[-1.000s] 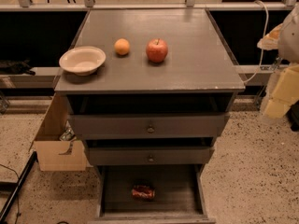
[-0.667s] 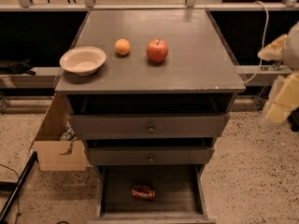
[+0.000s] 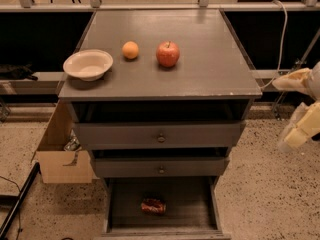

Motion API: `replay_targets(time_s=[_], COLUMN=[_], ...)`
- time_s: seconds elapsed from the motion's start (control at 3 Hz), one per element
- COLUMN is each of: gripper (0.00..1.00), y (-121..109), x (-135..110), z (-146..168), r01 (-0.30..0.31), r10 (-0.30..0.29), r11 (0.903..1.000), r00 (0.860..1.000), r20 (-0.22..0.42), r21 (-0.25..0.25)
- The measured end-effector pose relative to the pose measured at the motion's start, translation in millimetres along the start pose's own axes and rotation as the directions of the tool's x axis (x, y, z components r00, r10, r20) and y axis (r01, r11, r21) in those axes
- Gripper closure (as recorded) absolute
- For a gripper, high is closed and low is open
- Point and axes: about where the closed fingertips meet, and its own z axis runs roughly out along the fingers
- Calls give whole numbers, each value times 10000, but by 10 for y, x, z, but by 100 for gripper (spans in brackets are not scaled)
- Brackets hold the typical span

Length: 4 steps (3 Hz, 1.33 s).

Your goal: Pick coke can from bottom drawer and place on counter

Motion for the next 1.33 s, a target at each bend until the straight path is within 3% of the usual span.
replay_targets(time_s=[0.33,0.67,1.0,1.33], gripper=[0,0,0,0], y=[62,126,181,270], x=[142,165,174,236], z=[295,575,899,1166], r01=[-307,-461,-402,-171], r10=[379,653,700,519], r11=[9981,9950,9916,9882], r00=[9900,9717,9659,9723], r20=[1360,2272,2493,2279], r21=[-541,-886,-1227,-1523])
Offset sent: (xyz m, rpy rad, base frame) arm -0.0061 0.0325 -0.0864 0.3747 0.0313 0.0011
